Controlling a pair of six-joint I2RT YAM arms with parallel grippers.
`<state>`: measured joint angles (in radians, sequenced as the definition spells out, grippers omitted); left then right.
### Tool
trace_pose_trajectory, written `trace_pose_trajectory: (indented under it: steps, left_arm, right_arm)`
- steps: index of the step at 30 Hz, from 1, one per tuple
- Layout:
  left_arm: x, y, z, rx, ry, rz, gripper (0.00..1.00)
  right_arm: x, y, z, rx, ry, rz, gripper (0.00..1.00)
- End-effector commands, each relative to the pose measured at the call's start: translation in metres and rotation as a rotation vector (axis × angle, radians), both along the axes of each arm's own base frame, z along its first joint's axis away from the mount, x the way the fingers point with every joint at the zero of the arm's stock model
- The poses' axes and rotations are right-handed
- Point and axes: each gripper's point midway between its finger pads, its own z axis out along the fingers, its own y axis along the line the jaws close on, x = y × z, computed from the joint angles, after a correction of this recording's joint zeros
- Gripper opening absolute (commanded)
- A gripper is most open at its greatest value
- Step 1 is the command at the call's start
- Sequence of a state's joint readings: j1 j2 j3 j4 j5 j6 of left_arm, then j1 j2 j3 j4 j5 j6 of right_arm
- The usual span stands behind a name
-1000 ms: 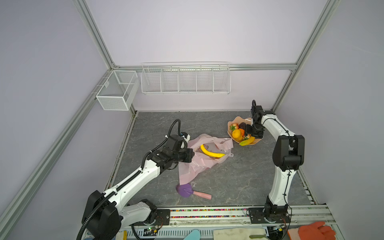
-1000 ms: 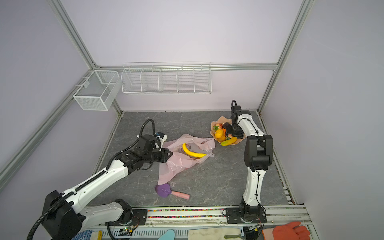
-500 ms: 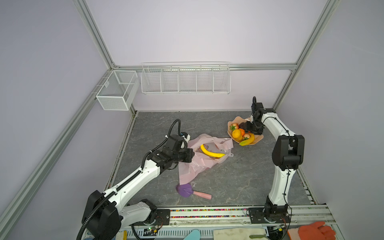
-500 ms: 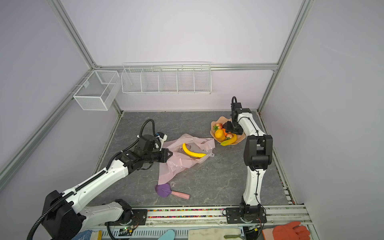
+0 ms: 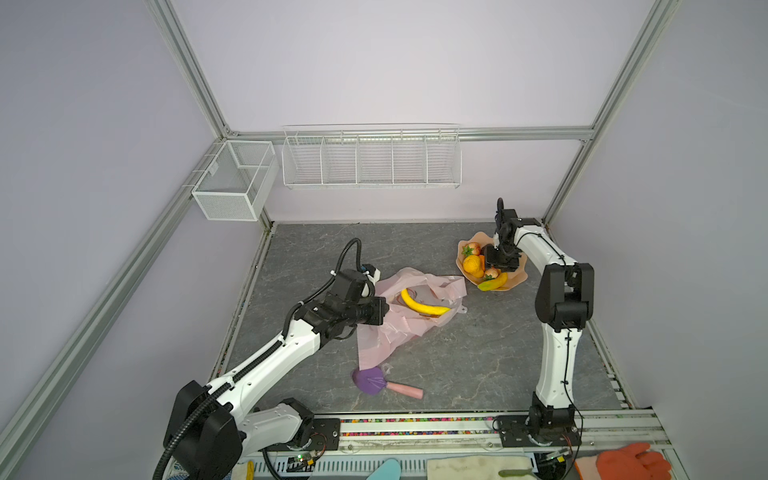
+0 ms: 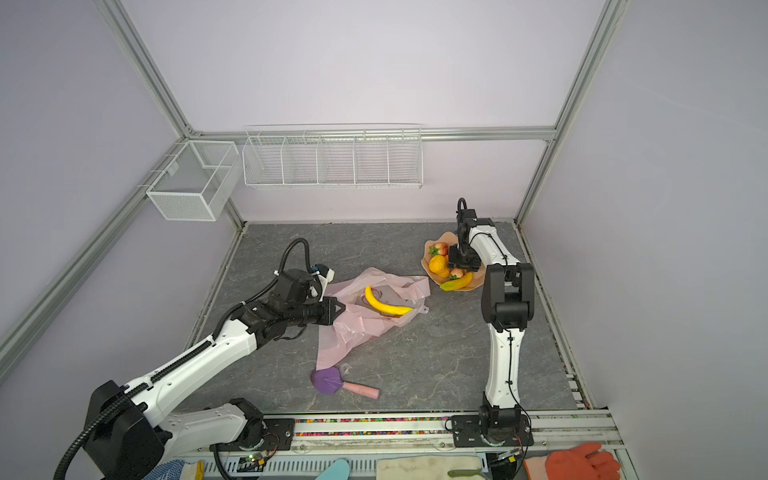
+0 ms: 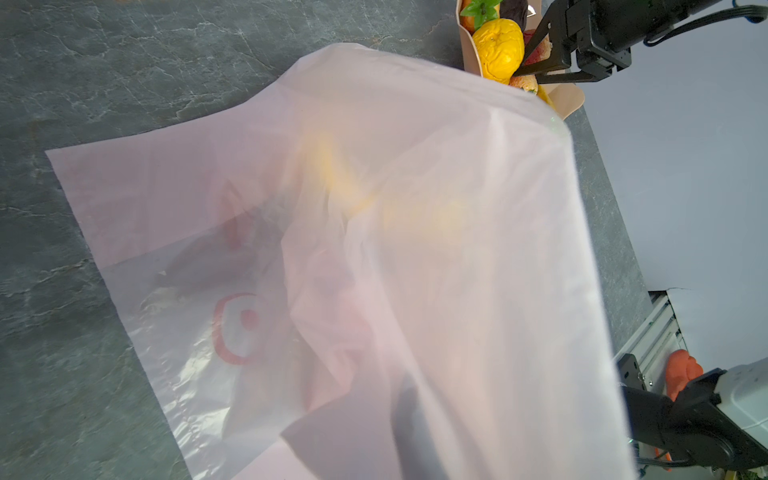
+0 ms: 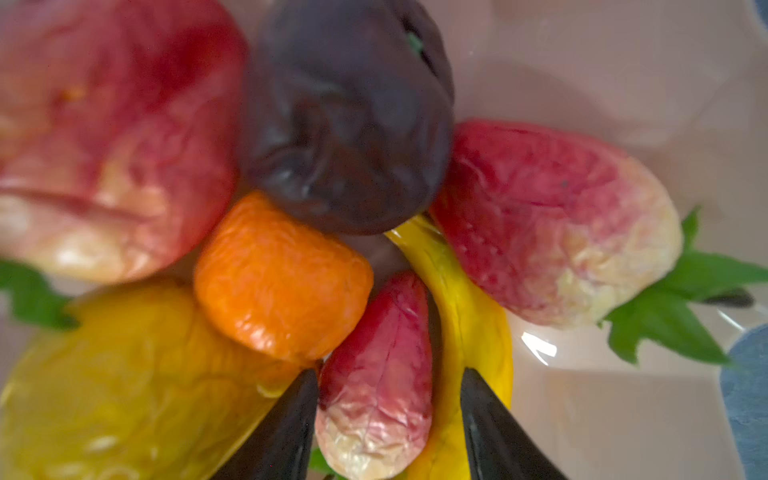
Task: Place the fruits into the plastic bag
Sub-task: 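Close the right gripper on the red-yellow peach in the bowl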
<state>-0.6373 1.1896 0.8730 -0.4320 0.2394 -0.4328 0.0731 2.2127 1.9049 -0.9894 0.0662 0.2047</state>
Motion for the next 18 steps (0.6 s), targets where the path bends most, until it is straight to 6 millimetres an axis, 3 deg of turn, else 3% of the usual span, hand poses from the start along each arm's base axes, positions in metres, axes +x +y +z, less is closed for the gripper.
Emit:
trace_pose_trajectory:
  steps: [1, 12, 18]
  left_arm:
    - [0.002, -0.001, 0.011, -0.001, -0.032, -0.006, 0.00]
    - [0.001, 0.001, 0.012, 0.004, -0.034, 0.000, 0.00]
    - [0.001, 0.002, 0.014, 0.002, -0.038, 0.001, 0.00]
  right_arm:
    - [-0.009, 0.003, -0.019, 0.001, 0.069, 0.028, 0.58]
    - [-0.014, 0.009, -0.032, -0.014, 0.109, 0.058, 0.61]
    - [-0.005, 0.005, -0.014, -0.034, 0.048, 0.031, 0.43]
